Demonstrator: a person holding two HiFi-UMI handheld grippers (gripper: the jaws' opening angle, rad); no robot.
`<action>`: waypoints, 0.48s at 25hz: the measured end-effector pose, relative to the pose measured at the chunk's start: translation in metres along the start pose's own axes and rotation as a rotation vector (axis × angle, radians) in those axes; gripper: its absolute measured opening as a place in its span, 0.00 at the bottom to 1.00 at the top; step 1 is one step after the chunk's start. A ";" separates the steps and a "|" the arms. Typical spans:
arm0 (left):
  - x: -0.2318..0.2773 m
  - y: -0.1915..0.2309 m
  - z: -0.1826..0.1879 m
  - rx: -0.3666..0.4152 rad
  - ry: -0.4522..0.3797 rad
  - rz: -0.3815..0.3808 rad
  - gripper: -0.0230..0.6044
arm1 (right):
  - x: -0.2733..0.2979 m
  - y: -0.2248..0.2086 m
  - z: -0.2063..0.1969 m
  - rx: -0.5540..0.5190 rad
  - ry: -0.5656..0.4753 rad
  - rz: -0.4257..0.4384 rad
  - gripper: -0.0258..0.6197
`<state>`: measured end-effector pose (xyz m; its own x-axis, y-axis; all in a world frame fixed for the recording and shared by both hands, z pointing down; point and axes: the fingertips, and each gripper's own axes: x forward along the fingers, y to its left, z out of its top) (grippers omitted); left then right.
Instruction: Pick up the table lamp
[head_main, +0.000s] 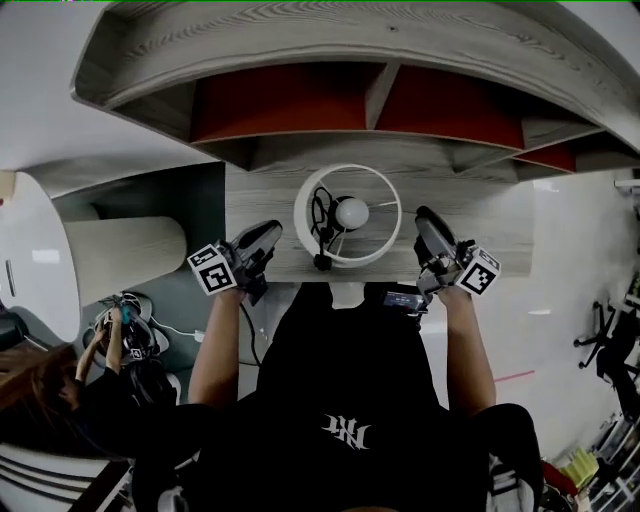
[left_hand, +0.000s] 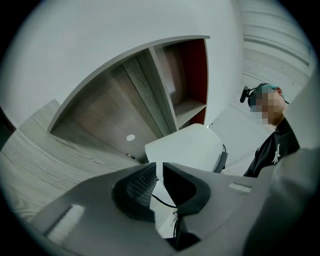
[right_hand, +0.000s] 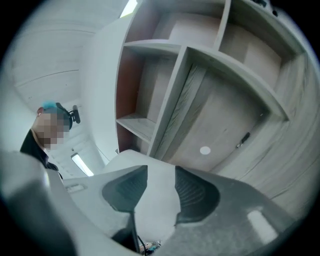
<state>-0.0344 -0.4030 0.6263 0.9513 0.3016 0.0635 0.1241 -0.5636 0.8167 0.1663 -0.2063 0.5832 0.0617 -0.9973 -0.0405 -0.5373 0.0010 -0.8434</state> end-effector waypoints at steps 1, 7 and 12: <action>0.001 0.002 -0.002 -0.014 0.014 -0.012 0.11 | -0.002 -0.005 -0.004 0.020 -0.003 -0.008 0.30; 0.009 0.007 -0.006 -0.204 0.007 -0.149 0.24 | -0.005 -0.031 -0.012 0.190 -0.027 0.074 0.32; 0.000 0.009 -0.011 -0.286 -0.033 -0.167 0.31 | -0.003 -0.042 -0.028 0.347 0.027 0.102 0.32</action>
<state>-0.0365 -0.3999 0.6395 0.9339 0.3435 -0.0996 0.1992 -0.2683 0.9425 0.1653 -0.2055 0.6332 -0.0026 -0.9924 -0.1233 -0.2221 0.1208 -0.9675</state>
